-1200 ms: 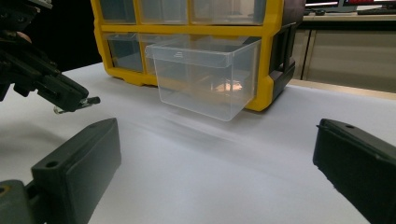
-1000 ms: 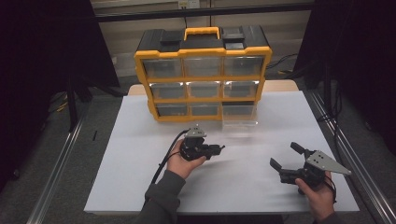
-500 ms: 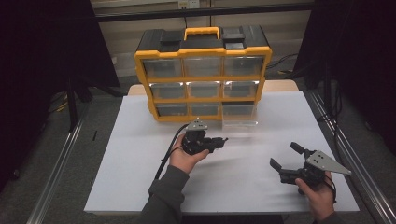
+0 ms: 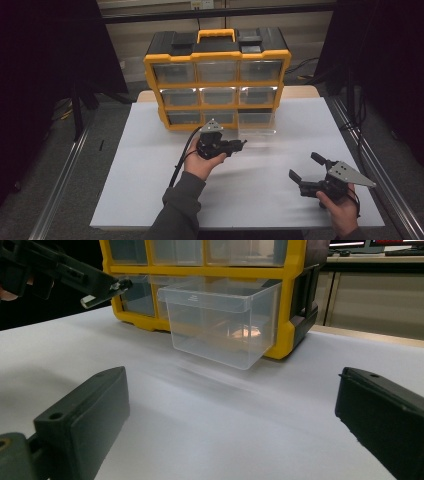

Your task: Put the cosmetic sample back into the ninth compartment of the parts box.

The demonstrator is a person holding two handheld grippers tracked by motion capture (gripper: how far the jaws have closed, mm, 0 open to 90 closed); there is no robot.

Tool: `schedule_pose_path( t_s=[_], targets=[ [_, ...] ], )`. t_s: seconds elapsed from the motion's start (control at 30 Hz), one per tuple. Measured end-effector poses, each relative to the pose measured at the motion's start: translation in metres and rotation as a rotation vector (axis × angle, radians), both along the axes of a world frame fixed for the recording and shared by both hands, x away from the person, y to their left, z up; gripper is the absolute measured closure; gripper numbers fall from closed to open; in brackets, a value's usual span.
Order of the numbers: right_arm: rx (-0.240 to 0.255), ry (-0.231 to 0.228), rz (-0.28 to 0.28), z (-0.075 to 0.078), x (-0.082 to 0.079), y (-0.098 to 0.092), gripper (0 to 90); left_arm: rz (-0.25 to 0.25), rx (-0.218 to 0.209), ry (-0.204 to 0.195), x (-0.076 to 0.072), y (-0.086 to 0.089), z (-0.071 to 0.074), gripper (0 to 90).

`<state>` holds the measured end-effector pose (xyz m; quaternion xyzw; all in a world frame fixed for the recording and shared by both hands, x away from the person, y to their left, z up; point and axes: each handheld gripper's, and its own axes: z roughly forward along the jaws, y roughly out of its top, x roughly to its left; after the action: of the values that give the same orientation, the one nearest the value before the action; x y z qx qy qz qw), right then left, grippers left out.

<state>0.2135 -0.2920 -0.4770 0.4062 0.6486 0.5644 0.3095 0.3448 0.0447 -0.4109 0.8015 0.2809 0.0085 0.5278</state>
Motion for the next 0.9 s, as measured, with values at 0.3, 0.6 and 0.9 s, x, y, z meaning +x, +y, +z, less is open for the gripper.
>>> schedule_pose_path(
  t_s=[0.3,0.6,0.9],
  targets=[
    [0.001,-0.002,0.001,0.000,0.000,0.000,0.5,0.022,-0.033,-0.009,0.006,-0.001,0.007,81.6],
    [0.000,-0.002,0.002,0.000,0.000,0.000,0.6,0.031,-0.041,-0.012,0.010,-0.004,0.013,81.6],
    [-0.003,-0.003,-0.001,0.000,0.001,0.000,0.7,0.043,-0.046,-0.013,0.014,-0.006,0.016,81.6]
  ],
)
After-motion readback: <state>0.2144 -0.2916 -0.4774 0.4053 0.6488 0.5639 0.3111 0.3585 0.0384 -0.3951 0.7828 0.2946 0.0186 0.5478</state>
